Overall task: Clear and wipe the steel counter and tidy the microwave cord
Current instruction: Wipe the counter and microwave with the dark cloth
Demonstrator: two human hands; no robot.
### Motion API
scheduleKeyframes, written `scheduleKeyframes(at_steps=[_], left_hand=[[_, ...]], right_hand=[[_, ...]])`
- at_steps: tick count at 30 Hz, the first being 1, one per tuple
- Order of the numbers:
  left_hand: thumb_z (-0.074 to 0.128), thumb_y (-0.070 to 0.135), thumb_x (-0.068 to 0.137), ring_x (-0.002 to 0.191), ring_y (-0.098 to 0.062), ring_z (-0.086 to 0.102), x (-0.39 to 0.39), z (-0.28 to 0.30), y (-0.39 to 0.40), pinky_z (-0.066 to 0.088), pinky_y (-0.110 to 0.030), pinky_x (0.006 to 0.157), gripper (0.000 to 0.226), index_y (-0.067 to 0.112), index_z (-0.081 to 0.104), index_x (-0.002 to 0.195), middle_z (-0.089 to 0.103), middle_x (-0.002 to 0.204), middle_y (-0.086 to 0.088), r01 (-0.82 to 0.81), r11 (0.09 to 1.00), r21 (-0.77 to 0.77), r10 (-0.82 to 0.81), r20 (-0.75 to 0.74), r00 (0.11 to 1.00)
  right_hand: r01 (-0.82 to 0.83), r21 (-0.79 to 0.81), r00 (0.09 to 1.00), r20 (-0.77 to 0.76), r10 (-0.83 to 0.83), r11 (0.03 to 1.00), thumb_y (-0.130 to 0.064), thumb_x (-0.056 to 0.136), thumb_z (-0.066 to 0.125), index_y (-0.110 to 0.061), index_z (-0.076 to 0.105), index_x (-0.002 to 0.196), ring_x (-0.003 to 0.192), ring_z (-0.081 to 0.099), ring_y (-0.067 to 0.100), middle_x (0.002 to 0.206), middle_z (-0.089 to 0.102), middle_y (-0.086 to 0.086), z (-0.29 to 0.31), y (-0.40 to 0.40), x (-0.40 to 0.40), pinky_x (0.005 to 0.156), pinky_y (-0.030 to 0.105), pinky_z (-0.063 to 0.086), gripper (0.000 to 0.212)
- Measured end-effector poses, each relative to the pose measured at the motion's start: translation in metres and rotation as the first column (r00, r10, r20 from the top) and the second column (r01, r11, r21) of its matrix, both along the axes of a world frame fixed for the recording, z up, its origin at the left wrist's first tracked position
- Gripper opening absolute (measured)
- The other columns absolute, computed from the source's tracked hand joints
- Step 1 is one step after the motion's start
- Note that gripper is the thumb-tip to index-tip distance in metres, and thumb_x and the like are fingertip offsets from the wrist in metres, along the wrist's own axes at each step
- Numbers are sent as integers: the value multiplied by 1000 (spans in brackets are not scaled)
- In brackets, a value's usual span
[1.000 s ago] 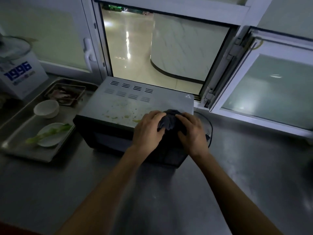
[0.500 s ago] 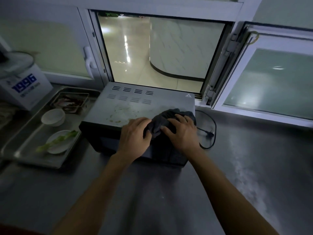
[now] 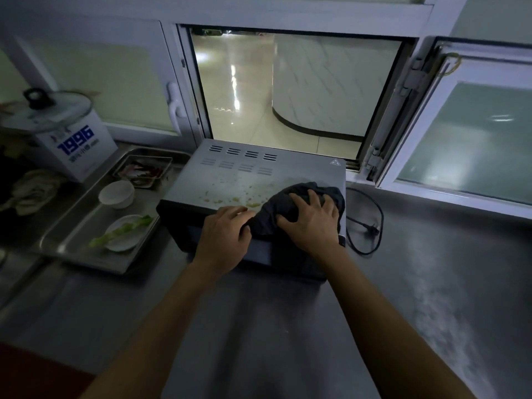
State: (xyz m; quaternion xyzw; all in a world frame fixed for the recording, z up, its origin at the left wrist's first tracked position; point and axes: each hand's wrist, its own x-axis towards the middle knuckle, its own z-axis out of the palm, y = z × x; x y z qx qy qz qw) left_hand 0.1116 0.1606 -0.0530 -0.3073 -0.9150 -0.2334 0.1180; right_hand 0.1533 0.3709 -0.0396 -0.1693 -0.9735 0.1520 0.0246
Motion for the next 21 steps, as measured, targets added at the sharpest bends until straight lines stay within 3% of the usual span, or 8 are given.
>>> scheduleKeyframes(at_steps=[14,17,21], left_hand=[[55,28,88,111,-32,59,-102,-3,-114,49,-48,87,35,11,70,116,68,118,-9,-93,995,25,94,-11,996],[57,25,90,107,-32,61,-126,-12,-136,53,-49,83,29,10,71,111,69,115,-9,-72,996,44,73,-28,997],[59,25,94,111,-27,59,-150,-19,-155,51,-49,88,27,11,69,115,67,120,-6,2,999,37,-3,25,1000]], right_hand=[[-50,11,996,75,49,999,-63,88,48,-42,24,151,149,5,39,164,16,4,5,-69,-78,119,59,8,71],[-56,26,996,72,54,998,-62,88,48,-42,24,151,148,6,39,164,18,3,6,-92,-98,119,59,9,70],[-89,20,993,84,87,996,-58,91,47,-40,23,152,149,3,38,164,16,3,7,-120,-121,119,58,6,69]])
